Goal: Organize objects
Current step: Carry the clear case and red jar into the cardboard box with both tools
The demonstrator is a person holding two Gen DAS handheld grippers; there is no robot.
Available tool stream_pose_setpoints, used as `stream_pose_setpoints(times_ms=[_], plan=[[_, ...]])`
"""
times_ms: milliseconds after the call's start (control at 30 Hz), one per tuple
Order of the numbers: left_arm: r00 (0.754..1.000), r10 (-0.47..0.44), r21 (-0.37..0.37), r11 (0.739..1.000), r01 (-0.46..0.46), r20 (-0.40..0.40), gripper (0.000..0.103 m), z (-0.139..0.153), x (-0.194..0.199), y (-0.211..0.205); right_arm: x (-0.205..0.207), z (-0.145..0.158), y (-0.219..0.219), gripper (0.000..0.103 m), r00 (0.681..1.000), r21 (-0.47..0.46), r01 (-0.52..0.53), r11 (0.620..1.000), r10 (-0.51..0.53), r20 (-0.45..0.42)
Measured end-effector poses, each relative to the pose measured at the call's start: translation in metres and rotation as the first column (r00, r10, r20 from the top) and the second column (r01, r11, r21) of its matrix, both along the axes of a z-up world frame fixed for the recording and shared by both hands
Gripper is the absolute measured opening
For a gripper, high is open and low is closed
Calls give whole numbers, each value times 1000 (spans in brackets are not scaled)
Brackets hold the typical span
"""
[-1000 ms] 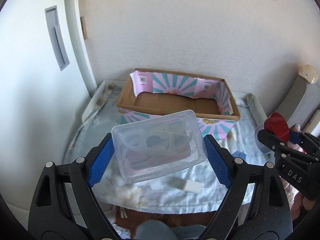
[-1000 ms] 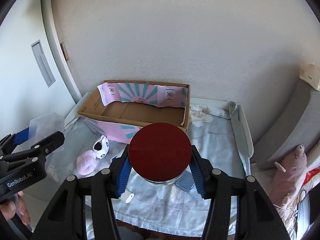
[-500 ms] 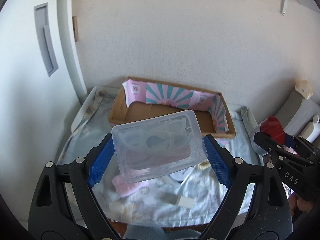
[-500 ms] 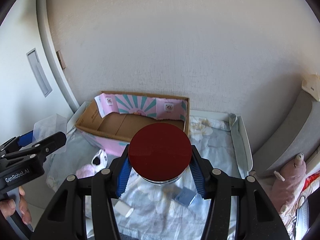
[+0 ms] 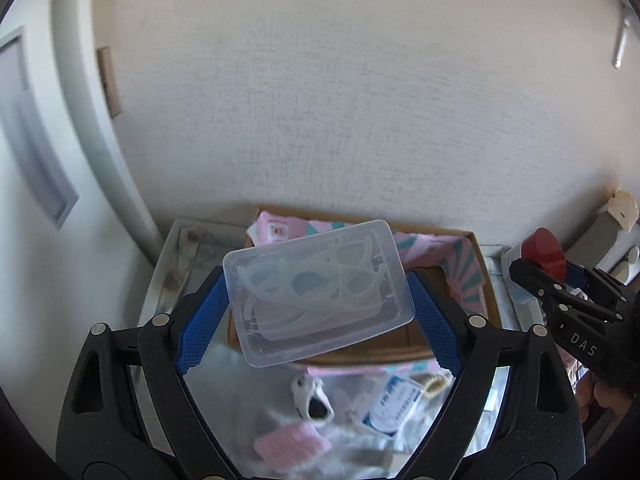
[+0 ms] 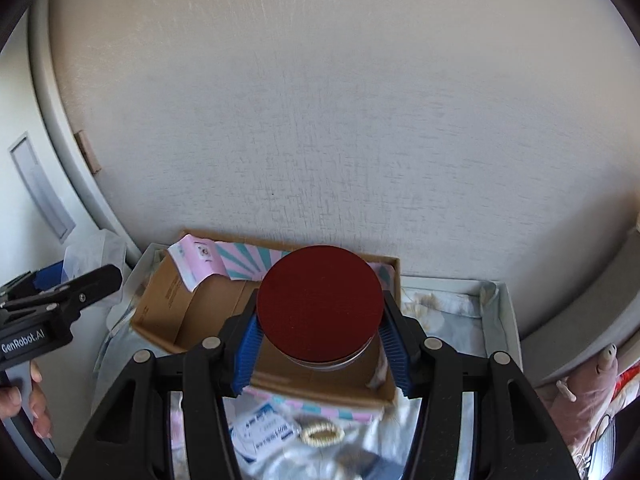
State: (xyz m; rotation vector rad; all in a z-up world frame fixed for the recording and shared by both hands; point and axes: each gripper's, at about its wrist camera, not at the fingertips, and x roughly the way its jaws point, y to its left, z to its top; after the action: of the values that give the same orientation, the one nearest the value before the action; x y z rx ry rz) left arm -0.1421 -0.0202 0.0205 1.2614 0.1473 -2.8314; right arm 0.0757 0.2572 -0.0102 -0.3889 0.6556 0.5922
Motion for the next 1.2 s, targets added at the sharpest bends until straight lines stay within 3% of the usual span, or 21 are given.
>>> stream_pose_setpoints(times_ms=[300,567,833,1000,1200], plan=[[992,-67,21,998,65,105,87,-31,-64,-13,47,-28,39,50,995,-42,-15,999,11,-102],[963,-132,64,991,120,234,87,-77,-104,-11,69,-74,52,50,985,-173,-25,985,-5,-174],[935,-157,41,988,152,317,87,-121,-126,-6,73,-121,57,50,973,-278,-78,958,13,-230],[916,-172,24,984,175,363,87,-138,-129,0,76,-132,53,50,964,-276,-83,958,7,-266],[910,-175,-12,981,193,377,87,-144,-129,5,78,-135,45,50,959,-270,-79,960,-1,-283]])
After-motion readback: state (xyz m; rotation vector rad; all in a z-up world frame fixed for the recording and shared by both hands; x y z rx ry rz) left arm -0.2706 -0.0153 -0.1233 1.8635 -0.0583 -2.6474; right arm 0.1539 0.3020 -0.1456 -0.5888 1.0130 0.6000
